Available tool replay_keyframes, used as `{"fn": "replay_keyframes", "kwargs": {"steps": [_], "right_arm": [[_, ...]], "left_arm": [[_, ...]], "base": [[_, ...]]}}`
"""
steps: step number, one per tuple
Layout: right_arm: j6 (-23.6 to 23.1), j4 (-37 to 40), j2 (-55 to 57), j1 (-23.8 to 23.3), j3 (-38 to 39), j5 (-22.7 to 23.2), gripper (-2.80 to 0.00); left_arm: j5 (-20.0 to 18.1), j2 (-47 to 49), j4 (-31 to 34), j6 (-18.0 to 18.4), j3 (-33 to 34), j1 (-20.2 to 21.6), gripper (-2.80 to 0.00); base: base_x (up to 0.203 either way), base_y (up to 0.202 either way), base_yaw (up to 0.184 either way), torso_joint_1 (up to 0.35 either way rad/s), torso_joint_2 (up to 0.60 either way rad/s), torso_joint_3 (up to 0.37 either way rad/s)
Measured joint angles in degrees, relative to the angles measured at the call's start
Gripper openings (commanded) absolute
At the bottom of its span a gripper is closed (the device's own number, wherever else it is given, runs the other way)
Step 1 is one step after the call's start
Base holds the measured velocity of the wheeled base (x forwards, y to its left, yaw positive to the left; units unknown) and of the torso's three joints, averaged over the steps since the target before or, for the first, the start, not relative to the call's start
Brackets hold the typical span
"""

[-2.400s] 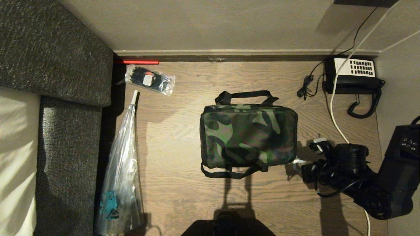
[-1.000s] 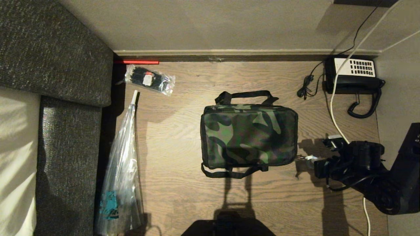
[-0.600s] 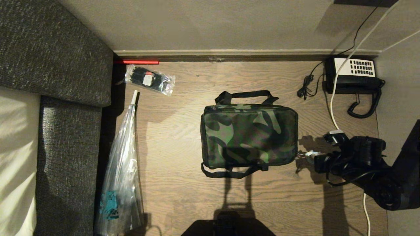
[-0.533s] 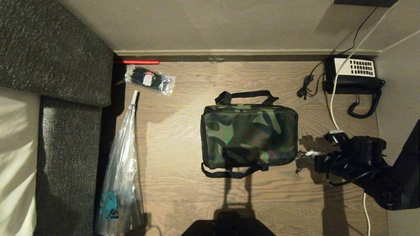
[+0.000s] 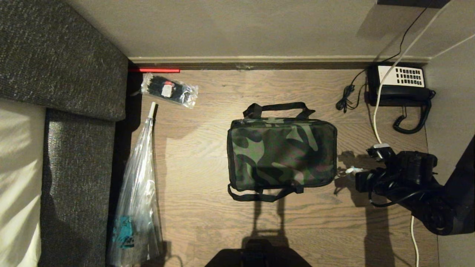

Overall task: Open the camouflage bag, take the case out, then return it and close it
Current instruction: Open the top of the storage box

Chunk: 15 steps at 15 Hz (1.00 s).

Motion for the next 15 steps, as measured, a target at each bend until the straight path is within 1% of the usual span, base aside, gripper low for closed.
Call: {"fn": "replay_keyframes", "kwargs": {"steps": [2,4,8,15], "right_arm": [[-0.03,0.24,0.12,0.00,0.00,0.11,-2.80],[-0.76,-1.11,0.44,0.04,-0.94,0.13,-2.80],[-0.36,-1.38,0.89,-0.32,-3.20,0.11,-2.80],[1.18,0.16,1.33,1.34,-6.47,0.00,-2.80]], "left_arm": [[0.00,0.00,0.00,0.00,0.00,0.00,-2.80],[0.00,0.00,0.00,-0.02,0.00,0.00,-2.80],[-0.02,0.00,0.00,-0.02,0.00,0.00,-2.80],[-0.02,0.00,0.00,0.00,0.00,0.00,-2.80]], "base": [[0.000,0.000,0.000,0.000,0.00,0.000],[0.000,0.000,0.000,0.000,0.00,0.000],[0.000,0.000,0.000,0.000,0.00,0.000],[0.000,0.000,0.000,0.000,0.00,0.000]]}}
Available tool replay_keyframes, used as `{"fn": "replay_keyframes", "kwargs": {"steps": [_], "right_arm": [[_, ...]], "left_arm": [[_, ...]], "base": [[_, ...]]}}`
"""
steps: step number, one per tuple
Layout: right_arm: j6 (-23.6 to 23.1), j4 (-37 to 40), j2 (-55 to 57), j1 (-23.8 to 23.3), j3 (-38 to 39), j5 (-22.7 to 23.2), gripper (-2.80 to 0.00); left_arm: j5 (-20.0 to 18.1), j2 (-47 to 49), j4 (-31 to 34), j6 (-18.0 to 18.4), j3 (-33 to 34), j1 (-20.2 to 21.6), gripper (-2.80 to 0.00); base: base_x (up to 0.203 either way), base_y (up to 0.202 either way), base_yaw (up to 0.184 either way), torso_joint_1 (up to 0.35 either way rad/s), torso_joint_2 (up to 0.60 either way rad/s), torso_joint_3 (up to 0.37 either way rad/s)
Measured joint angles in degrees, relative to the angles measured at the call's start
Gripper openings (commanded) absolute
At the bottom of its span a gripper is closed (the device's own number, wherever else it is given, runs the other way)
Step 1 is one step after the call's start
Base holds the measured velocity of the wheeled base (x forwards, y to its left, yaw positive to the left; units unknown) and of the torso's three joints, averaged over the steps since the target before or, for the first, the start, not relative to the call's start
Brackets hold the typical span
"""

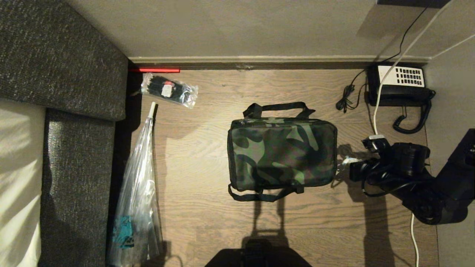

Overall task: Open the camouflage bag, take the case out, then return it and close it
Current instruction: Open the top of the storage box

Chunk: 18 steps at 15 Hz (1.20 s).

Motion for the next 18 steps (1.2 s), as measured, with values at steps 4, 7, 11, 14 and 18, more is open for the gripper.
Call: {"fn": "replay_keyframes", "kwargs": {"steps": [4,7,11,14,18], "right_arm": [[0.86,-0.05,0.05,0.45,-1.49,0.08,-2.80],[0.95,0.54,-0.02,1.10,-3.41,0.10,-2.80],[1.32,0.63,-0.02,2.03,-4.06,0.00,-2.80],[1.41,0.65,-0.20,2.65,-4.60,-0.01,-2.80],[1.41,0.72,-0.22,2.95,-6.77,-0.06,-2.80]], "left_arm": [[0.02,0.00,0.02,-0.02,0.00,0.00,-2.80],[0.03,0.00,0.00,0.00,0.00,0.00,-2.80],[0.02,0.00,0.00,-0.02,0.00,0.00,-2.80],[0.02,0.00,0.00,0.00,0.00,0.00,-2.80],[0.02,0.00,0.00,0.00,0.00,0.00,-2.80]], "base": [[0.000,0.000,0.000,0.000,0.00,0.000],[0.000,0.000,0.000,0.000,0.00,0.000],[0.000,0.000,0.000,0.000,0.00,0.000],[0.000,0.000,0.000,0.000,0.00,0.000],[0.000,0.000,0.000,0.000,0.00,0.000]]}}
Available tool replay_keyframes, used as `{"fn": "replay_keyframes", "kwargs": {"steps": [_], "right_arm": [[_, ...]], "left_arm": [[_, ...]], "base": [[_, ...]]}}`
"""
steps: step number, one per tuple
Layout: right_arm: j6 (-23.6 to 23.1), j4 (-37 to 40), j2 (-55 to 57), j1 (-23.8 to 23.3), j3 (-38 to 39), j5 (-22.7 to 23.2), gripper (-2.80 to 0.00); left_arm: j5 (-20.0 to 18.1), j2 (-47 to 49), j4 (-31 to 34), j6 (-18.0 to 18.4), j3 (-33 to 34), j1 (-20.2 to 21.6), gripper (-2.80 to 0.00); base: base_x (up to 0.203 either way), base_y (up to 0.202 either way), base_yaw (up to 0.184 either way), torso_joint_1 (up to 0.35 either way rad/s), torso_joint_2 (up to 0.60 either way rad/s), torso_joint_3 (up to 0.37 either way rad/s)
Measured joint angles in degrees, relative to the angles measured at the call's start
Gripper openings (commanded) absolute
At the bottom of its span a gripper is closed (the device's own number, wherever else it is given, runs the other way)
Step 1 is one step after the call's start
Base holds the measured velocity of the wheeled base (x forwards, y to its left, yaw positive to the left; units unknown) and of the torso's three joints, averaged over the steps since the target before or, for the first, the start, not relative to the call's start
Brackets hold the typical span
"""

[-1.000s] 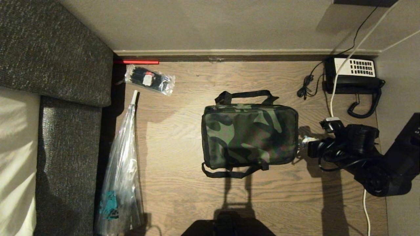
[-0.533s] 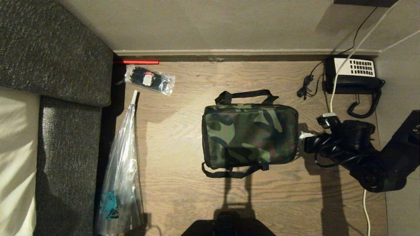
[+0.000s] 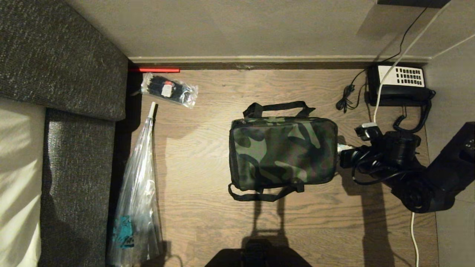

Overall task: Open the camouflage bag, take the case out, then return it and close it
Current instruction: Open the top of the storage box

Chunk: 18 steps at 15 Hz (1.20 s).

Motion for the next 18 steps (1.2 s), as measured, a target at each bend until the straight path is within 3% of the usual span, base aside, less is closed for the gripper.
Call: {"fn": "replay_keyframes", "kwargs": {"steps": [18], "right_arm": [[0.00,-0.01,-0.66,2.15,-3.09,-0.06,-2.80]], "left_arm": [[0.00,0.00,0.00,-0.02,0.00,0.00,-2.80]], "base": [[0.000,0.000,0.000,0.000,0.00,0.000]]}}
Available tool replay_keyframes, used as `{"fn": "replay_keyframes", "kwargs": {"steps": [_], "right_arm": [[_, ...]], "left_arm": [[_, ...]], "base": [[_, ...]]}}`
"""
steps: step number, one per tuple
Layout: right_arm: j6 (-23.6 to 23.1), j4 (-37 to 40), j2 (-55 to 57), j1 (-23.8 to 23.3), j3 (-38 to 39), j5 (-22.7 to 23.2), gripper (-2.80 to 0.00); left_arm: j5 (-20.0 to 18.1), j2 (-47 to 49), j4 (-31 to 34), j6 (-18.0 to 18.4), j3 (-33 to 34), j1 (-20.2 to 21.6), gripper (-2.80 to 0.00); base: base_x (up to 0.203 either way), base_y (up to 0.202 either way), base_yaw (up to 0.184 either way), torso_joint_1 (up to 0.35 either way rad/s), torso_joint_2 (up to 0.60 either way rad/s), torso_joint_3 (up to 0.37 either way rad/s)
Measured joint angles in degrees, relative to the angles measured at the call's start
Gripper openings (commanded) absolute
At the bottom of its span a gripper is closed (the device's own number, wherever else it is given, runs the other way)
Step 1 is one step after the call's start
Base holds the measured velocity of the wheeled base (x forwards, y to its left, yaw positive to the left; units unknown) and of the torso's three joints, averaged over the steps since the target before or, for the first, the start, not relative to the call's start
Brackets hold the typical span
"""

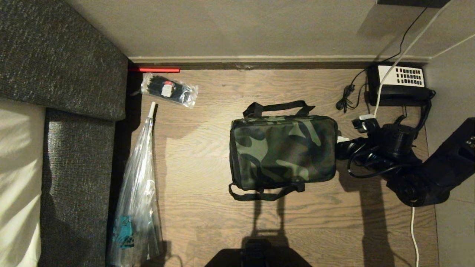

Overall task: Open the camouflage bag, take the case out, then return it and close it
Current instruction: Open the top of the storage box

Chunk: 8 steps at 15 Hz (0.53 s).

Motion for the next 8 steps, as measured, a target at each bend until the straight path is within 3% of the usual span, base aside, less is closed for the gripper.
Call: {"fn": "replay_keyframes", "kwargs": {"steps": [8], "right_arm": [[-0.30,3.29,-0.65,2.40,2.39,-1.07,-2.80]], "left_arm": [[-0.02,0.00,0.00,0.00,0.00,0.00,-2.80]], "base": [[0.000,0.000,0.000,0.000,0.00,0.000]]}}
